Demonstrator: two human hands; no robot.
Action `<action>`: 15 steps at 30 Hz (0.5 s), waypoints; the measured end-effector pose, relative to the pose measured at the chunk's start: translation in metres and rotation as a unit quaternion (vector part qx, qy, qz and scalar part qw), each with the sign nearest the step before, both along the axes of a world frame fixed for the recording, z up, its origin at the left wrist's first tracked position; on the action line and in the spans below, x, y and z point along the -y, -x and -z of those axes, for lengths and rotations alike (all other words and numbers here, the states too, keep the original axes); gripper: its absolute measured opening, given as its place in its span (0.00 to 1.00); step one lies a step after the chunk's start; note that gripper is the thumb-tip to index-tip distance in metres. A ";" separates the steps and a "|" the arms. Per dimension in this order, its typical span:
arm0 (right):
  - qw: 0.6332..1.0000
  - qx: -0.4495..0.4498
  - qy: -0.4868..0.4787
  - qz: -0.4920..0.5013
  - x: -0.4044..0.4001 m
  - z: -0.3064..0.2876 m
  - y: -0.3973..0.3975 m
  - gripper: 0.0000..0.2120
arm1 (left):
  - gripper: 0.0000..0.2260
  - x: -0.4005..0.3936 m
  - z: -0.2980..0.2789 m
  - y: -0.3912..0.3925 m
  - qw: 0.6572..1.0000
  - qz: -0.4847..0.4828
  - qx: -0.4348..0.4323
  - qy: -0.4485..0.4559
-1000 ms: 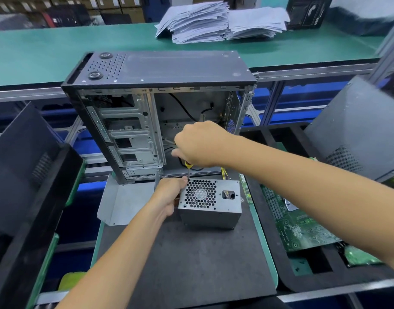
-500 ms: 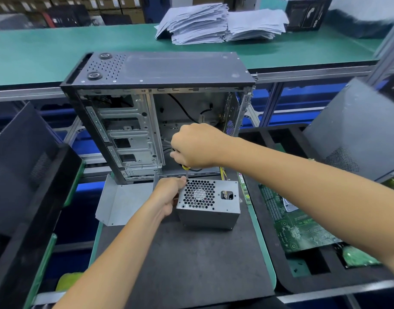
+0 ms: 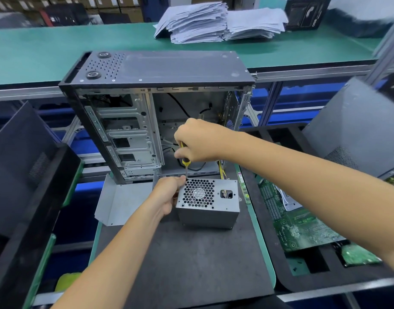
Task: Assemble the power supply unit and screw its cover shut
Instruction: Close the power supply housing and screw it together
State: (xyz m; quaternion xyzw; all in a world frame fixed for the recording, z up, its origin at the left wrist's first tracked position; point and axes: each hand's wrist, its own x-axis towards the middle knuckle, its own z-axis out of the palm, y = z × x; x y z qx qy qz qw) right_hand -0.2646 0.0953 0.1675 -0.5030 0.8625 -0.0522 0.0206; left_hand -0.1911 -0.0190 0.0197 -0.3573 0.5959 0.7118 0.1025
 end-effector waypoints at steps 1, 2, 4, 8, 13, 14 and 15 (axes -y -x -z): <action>1.000 -0.018 0.013 0.004 0.000 0.003 0.000 0.21 | 0.05 0.000 0.000 0.000 1.000 0.001 0.001 -0.002; 0.999 -0.037 0.023 0.010 0.001 0.005 -0.001 0.23 | 0.05 0.000 0.000 0.000 1.000 0.001 0.002 -0.002; 0.997 -0.069 0.024 0.025 0.002 0.006 -0.001 0.24 | 0.05 0.001 0.000 0.000 1.000 0.001 0.000 -0.002; 0.998 -0.055 -0.007 0.034 0.001 0.006 0.003 0.18 | 0.06 0.001 0.000 -0.001 1.000 0.010 -0.008 -0.013; 0.997 0.059 -0.044 -0.022 -0.005 -0.007 0.005 0.06 | 0.05 0.001 -0.003 -0.001 1.000 0.009 -0.005 -0.019; 0.998 0.051 -0.032 -0.017 -0.005 -0.006 0.005 0.05 | 0.05 0.001 -0.004 -0.001 1.000 0.013 -0.004 -0.017; 0.999 0.042 -0.016 -0.006 -0.004 -0.004 0.005 0.05 | 0.05 0.001 -0.005 -0.001 1.000 0.016 -0.003 -0.017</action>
